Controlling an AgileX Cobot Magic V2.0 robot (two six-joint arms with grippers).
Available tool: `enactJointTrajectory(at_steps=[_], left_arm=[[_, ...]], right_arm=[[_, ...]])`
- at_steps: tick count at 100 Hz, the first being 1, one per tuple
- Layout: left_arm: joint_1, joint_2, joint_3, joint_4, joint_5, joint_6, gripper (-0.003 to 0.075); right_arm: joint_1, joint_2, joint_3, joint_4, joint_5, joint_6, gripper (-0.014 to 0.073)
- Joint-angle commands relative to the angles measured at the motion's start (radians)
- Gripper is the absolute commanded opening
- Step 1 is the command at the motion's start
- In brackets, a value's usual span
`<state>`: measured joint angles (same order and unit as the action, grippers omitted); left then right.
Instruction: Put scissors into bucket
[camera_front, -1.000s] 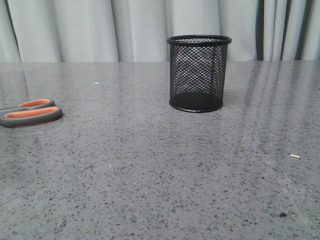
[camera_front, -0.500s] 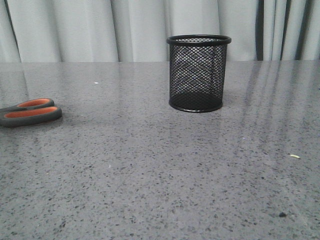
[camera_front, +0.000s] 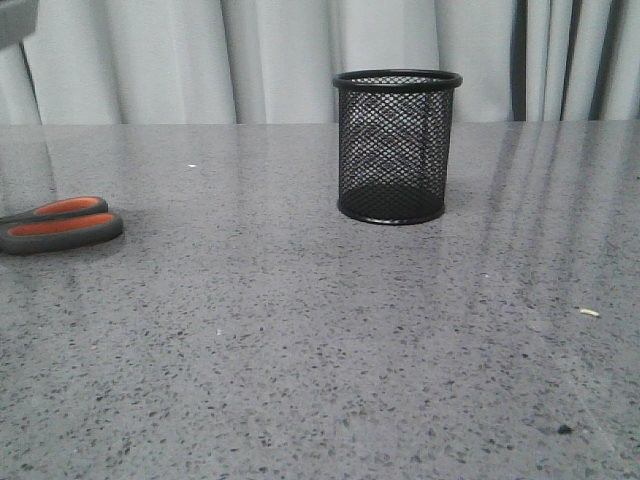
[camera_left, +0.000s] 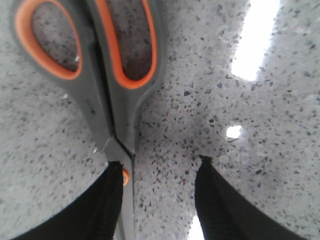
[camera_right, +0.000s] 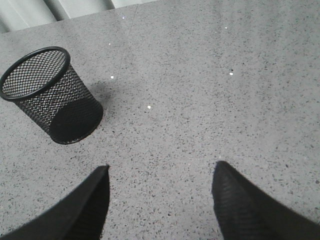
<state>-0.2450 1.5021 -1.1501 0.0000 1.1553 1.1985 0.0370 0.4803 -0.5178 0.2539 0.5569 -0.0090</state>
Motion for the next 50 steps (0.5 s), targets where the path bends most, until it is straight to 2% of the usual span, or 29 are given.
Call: enactJointTrajectory(at_steps=[1,26,50], left_arm=[[0.016,-0.004,-0.038,-0.05,-0.014,0.042,0.0307],[0.079,0.073,-0.142,-0.113,-0.007,0.066,0.0307],[0.103,0.145,-0.222,-0.224,0.12,0.183,0.0307]], right_arm=[[0.001,0.013,-0.034,0.008,-0.071,-0.007,0.0405],[0.001,0.013,-0.034,0.008,-0.071,-0.007,0.0405],[0.001,0.013,-0.02,0.008,-0.094,-0.007,0.0405]])
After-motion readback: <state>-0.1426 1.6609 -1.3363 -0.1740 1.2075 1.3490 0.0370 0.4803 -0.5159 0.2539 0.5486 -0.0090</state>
